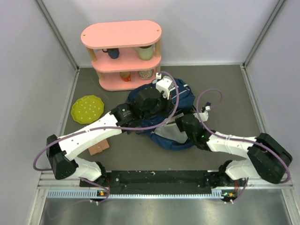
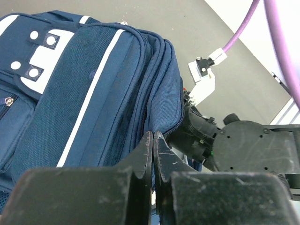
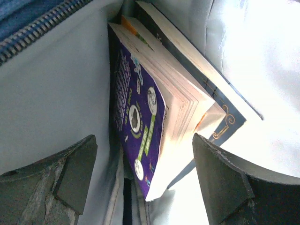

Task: Pack the student bag
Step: Place the book in the student bag.

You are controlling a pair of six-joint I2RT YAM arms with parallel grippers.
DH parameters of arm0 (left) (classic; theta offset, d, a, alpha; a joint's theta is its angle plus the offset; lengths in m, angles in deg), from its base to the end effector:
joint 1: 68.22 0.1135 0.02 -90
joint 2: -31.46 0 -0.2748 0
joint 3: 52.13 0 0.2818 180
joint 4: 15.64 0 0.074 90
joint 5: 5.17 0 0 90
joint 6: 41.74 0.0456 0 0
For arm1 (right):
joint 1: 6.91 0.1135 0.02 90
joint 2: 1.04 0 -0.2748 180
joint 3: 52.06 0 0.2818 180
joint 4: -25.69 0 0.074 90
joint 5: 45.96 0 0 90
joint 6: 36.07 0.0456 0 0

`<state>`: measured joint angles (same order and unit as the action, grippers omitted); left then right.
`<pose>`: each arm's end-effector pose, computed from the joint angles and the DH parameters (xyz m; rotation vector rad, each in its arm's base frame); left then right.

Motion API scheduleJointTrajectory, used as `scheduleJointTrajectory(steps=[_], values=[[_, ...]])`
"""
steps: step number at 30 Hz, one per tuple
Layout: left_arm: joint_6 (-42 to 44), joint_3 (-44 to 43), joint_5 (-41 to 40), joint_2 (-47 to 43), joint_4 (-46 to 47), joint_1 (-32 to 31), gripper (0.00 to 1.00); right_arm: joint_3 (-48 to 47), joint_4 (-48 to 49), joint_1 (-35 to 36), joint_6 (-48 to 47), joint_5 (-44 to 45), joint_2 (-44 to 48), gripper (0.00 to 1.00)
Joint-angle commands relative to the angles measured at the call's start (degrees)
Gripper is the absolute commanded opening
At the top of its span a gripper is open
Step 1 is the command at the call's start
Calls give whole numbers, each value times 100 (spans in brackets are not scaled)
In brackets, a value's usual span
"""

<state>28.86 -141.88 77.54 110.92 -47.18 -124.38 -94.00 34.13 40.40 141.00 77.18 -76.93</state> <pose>0.2042 -0.2942 0.3908 0.5512 1.9368 -0.7418 0.2136 0.1948 0.1743 1.0493 1.7806 0.9469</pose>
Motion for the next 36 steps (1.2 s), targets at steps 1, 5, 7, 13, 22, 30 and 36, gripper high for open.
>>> scheduleJointTrajectory(steps=[1,5,7,13,22,30,36], values=[[-64,-77,-124,-440,1160,0,0,143,-166,6,-778,-421,488,81],[-82,19,-168,-519,1195,0,0,353,-219,6,-823,-625,725,62],[-90,54,-141,-537,1195,0,0,459,87,-2,-797,-494,770,32],[-152,116,-53,-581,1204,0,0,-101,97,-231,-701,-835,-11,18],[-214,274,-71,-704,1151,0,0,292,2189,-336,-945,-1091,-612,34],[-389,555,-9,-590,1230,0,0,1364,338,-345,-2009,-1423,2240,71],[-539,714,-36,-467,1309,0,0,1866,-2717,-345,-2169,-1120,5586,75]])
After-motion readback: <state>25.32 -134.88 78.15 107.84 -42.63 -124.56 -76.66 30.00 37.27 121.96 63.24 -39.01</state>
